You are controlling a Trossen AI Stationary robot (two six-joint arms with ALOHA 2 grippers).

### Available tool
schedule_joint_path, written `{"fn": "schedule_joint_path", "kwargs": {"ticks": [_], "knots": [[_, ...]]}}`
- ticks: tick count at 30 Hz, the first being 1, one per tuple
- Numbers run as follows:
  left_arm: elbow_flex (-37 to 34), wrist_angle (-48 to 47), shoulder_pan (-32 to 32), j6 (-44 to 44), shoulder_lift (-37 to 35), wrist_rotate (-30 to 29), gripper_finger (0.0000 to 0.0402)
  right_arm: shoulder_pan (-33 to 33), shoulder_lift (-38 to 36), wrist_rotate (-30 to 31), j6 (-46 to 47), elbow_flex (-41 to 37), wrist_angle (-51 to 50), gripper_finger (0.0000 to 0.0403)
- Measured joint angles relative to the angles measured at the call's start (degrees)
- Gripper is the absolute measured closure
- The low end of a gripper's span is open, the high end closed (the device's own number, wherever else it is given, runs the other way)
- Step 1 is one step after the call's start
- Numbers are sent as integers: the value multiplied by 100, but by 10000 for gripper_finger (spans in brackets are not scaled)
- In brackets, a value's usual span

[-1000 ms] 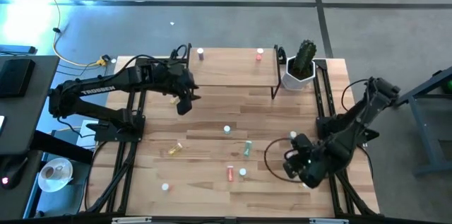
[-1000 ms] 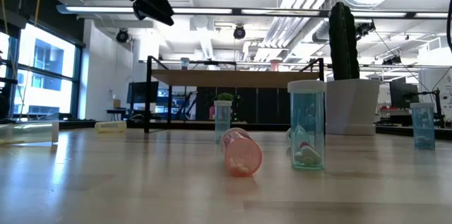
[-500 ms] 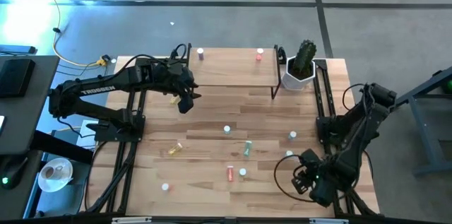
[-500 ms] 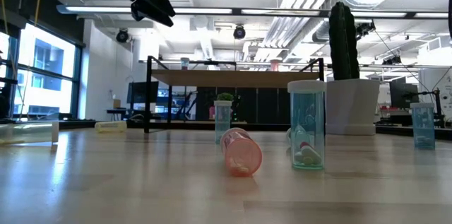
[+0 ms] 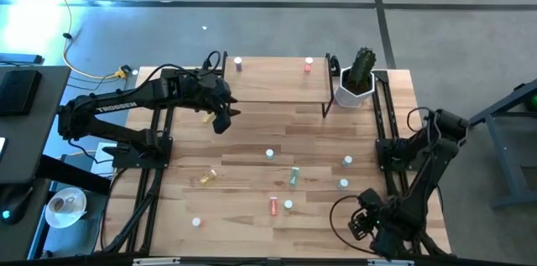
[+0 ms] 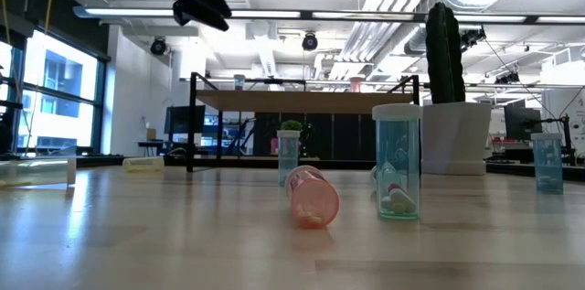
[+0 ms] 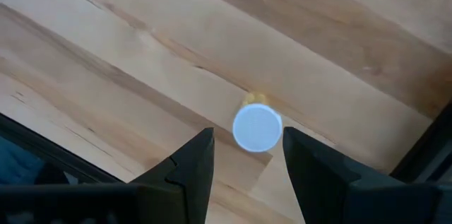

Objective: Pick and place medicine bottles onto shelf by color
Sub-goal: Put the yellow pill bottle on the shelf

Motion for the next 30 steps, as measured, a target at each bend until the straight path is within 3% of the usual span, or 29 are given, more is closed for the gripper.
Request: {"fn": "schedule_joint_path", "kwargs": {"ticks": [22,30], "knots": [[0,6,0,2,0,0,206,-4,635,-164,105,2,36,243],[0,4,0,2,0,0,206,-9,635,-168,105,2,36,298]]}}
